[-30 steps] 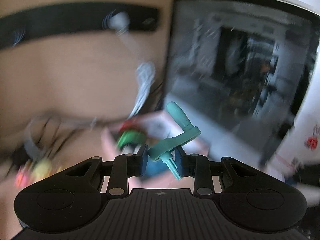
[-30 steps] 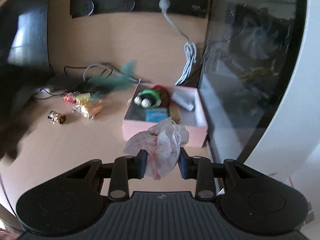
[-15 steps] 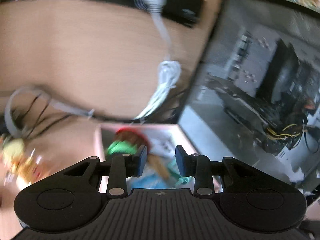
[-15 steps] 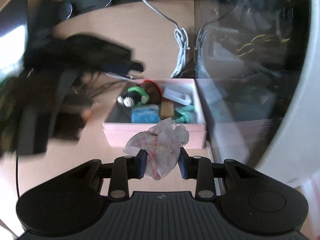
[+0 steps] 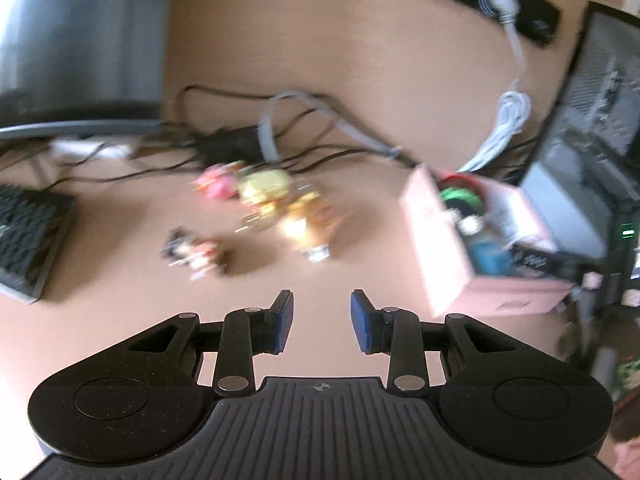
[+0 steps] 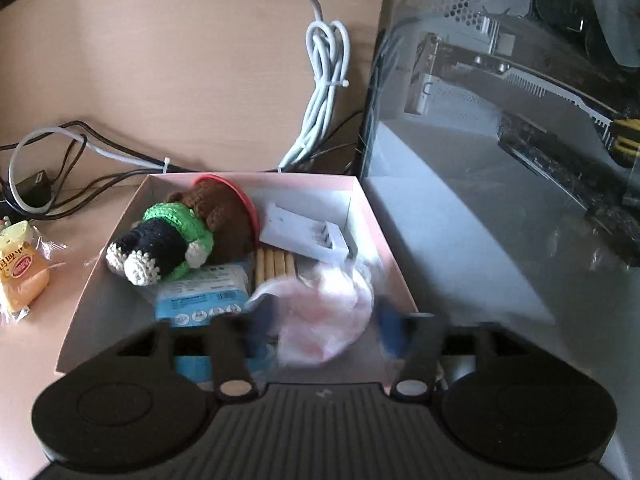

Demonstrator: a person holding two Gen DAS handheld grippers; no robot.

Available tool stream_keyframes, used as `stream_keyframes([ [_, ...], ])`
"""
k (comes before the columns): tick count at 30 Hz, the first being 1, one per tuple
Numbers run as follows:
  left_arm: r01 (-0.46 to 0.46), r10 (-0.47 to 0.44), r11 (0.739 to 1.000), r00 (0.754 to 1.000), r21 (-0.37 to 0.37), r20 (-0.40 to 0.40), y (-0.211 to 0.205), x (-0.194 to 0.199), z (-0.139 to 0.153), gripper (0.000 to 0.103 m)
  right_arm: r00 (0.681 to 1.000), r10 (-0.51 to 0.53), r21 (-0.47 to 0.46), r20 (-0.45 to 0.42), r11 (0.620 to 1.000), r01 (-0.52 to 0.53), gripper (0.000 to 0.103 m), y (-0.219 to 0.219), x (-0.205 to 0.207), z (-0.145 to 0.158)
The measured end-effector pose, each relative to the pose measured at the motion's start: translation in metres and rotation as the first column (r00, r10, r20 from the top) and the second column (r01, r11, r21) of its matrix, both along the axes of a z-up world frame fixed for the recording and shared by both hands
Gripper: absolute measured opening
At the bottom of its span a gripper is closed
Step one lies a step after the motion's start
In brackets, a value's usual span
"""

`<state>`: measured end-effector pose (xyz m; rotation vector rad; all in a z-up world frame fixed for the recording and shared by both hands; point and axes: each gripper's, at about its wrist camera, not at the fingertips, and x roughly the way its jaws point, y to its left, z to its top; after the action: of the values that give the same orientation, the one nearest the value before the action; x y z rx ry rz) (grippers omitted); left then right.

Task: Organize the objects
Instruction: 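Carry the teal toy and white bag over the pink box and open both grippers, then grasp the packaged bread bun with the left gripper while the right gripper moves toward the figurines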

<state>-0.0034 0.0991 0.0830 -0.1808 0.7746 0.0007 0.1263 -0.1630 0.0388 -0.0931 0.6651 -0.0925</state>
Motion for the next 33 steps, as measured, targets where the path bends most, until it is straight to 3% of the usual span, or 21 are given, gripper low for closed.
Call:
stream_keyframes([
  [5,-0.079,0.078,0.997,0.996,-0.021,-0.035,0.032,-0.015,-0.019,0.035,0.995,0.048,-0.06,0.092,0.997,-0.043,0.079,0.009,-0.026,-0.002],
  [9,-0.101,0.099,0.994,0.994,-0.049,-0.045,0.045,-0.02,-0.029,0.035,0.977,0.116,-0.092,0.181,0.991,-0.1,0.08,0.019,-0.06,0.013],
  [12,-0.111,0.109,0.992,0.993,-0.053,-0.042,0.052,-0.018,-0.03,0.035,0.972,0.154,-0.018,0.179,0.988,-0.153,0.084,0.02,-0.076,0.025],
  [17,-0.162,0.159,0.983,0.986,-0.083,-0.05,0.071,-0.003,-0.021,0.035,0.977,0.186,0.088,0.105,0.977,-0.196,0.087,0.034,-0.091,0.042],
  [21,-0.193,0.19,0.975,0.981,-0.108,-0.034,0.084,0.026,-0.012,0.035,0.975,0.22,0.117,0.037,0.968,-0.223,0.089,0.049,-0.105,0.047],
  [25,-0.055,0.059,0.991,0.998,-0.122,0.031,0.08,0.075,-0.01,0.035,0.964,0.263,0.08,0.03,0.961,-0.265,0.102,0.057,-0.13,0.046],
  [27,-0.018,0.023,0.998,0.996,-0.054,0.085,0.074,0.104,-0.011,0.035,0.959,0.282,0.049,0.035,0.958,-0.283,0.103,0.059,-0.14,0.042],
  [33,-0.115,0.113,0.993,0.989,0.019,0.1,0.089,0.179,-0.035,0.035,0.959,0.278,-0.003,-0.064,0.96,-0.278,0.103,0.063,-0.149,0.024],
])
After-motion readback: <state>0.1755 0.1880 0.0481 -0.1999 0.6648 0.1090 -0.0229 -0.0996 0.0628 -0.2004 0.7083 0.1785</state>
